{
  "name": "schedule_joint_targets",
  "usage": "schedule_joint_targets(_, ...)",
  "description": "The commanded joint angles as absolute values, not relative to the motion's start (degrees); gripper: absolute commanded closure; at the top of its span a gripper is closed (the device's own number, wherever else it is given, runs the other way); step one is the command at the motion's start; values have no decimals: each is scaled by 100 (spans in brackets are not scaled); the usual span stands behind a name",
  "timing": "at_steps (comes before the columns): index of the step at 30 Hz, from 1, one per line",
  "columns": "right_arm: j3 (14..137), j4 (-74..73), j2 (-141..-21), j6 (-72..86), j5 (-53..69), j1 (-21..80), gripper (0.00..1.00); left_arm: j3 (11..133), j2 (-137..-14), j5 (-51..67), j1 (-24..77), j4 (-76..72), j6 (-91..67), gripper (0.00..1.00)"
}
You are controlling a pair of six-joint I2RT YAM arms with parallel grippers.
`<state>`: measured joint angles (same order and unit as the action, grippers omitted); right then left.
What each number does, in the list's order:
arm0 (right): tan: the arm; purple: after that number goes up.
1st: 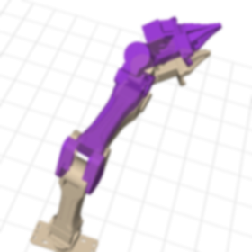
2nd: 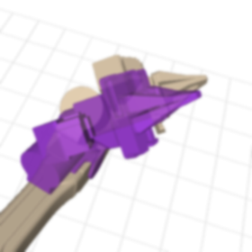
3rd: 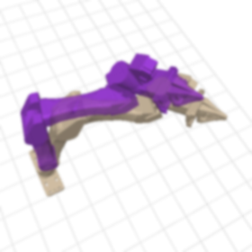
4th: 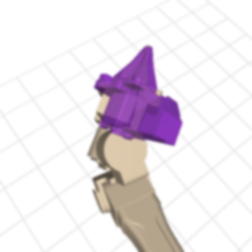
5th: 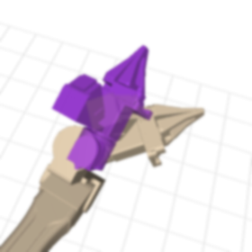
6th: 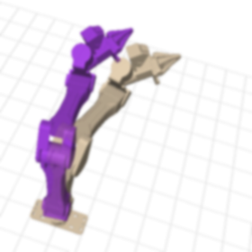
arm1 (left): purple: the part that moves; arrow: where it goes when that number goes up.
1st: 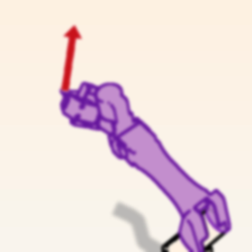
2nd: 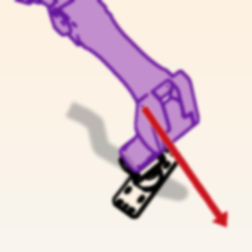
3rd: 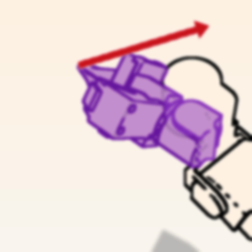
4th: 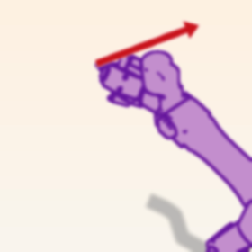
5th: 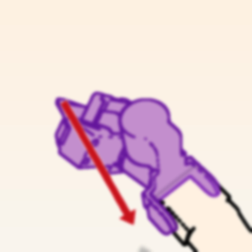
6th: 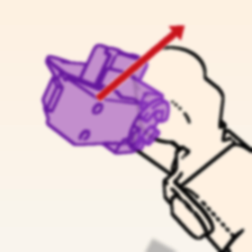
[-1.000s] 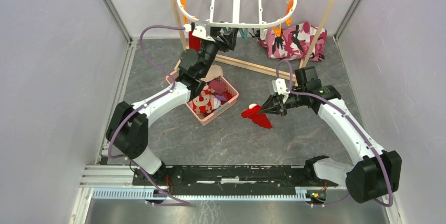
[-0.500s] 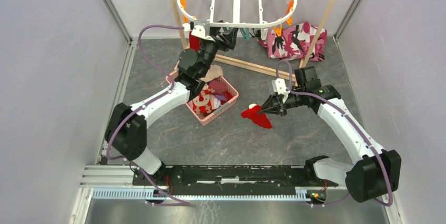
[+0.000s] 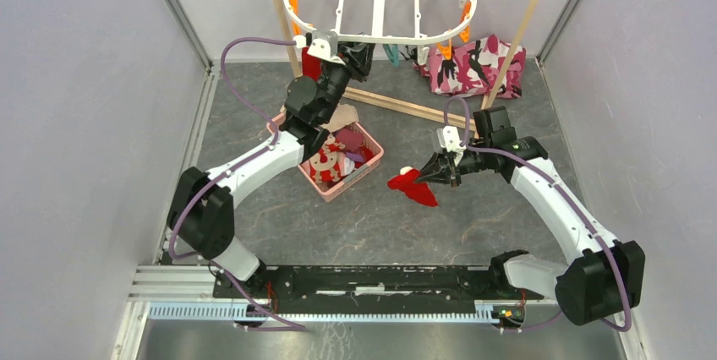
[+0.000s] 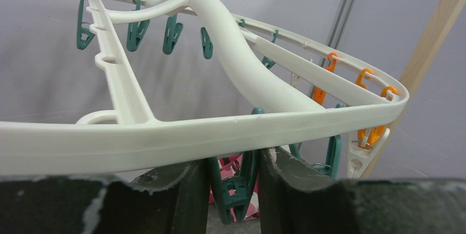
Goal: Clip the socks to the hanger
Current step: Open the clamp at the hanger, then clamp the sock onto the hanger.
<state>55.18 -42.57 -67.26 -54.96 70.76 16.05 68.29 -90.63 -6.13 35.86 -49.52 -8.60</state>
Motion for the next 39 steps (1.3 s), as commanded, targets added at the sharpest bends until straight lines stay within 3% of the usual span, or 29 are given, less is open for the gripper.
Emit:
schedule_joint_targets(1, 5686, -4270, -6734, -5589, 7242, 1583, 100, 7118, -8750, -722, 3612, -4847, -1001, 64)
schedule_joint_targets(7, 5704, -4048, -6813, -5381, 7038, 1580, 100, 7267, -8711, -696, 3612, -4518, -1465, 72)
schedule_joint_targets(16, 6795, -2122, -7127, -3244, 5676, 1652, 100, 7488, -8568, -802, 3612, -3913, -2188, 85)
schedule_joint_targets(25, 7408, -677, -7427, -2173, 4052, 2411, 100, 7479, -8429, -830, 3612, -3736, -2713, 88)
schedule_joint_targets(33, 6932, 398, -7033, -1662, 2489, 2678, 100, 7506, -8383, -941, 3612, -3610, -3180, 90)
schedule_joint_targets(39, 6891, 543, -7048, -1466, 1972, 2790, 100, 7515, -8389, -1053, 3612, -3542, -3424, 90)
